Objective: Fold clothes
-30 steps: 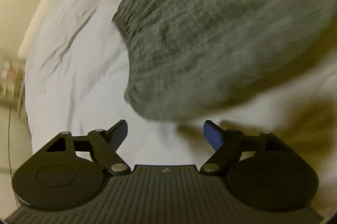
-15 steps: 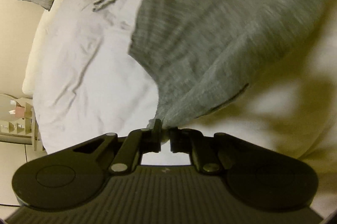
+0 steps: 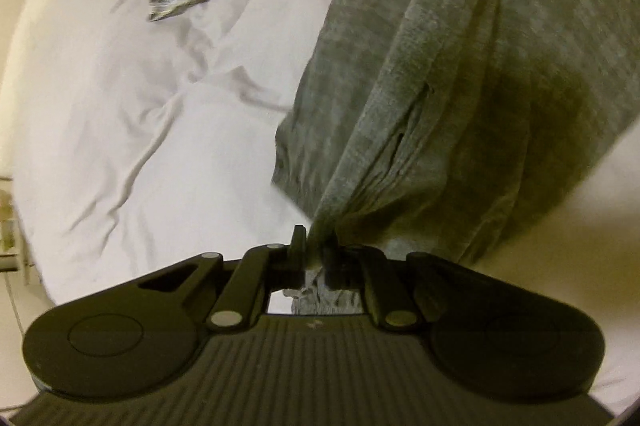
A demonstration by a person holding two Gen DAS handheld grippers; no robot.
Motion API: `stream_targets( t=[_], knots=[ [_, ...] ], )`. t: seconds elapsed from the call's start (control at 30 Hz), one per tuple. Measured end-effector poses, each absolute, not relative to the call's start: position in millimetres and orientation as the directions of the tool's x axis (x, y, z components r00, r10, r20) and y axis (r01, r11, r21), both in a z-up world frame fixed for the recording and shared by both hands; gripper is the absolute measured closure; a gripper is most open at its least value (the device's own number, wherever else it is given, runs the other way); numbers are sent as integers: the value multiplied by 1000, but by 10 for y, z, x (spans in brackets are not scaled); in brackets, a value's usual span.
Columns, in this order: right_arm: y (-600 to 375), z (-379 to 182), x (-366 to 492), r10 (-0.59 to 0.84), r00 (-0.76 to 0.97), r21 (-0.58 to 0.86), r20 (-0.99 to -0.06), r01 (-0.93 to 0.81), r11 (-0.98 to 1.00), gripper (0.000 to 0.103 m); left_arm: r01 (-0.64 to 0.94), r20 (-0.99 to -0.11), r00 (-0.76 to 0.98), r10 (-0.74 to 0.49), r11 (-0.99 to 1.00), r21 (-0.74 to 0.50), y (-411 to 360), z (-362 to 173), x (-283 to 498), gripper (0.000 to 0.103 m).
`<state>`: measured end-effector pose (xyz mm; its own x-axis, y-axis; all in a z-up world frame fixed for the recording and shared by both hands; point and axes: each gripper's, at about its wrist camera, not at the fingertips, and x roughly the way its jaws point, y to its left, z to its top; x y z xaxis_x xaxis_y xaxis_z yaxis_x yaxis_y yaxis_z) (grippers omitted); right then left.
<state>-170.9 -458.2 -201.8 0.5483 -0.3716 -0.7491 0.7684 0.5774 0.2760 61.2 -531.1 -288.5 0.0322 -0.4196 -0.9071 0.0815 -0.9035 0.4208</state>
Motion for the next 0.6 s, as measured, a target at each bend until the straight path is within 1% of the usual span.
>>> stream_targets(
  t=[0.07,0.2,0.5,0.53,0.6],
  knots=[
    [-4838,-2163,-1911,-354,541,312,-763,787,532,100,96,-918,37,-394,-913,396,-5518,-3018,427,97],
    [-5286,-2471,-2160,-310,530,362,-790,810,462,100,70,-929,56,-366,-927,369,-5794,-3264,122,97],
    [-5705,-2882,-2356,-304,478,363,-824,858,364,100,95,-943,48,-329,-938,332,-6066,-3606,-98,97],
    [-5717,-2936,-2359,-298,473,366,-829,862,351,100,98,-942,44,-332,-937,334,-6077,-3634,-106,97],
    [-5731,-3035,-2355,-289,459,363,-840,872,329,100,109,-936,35,-349,-930,351,-6090,-3692,-112,92]
  ],
)
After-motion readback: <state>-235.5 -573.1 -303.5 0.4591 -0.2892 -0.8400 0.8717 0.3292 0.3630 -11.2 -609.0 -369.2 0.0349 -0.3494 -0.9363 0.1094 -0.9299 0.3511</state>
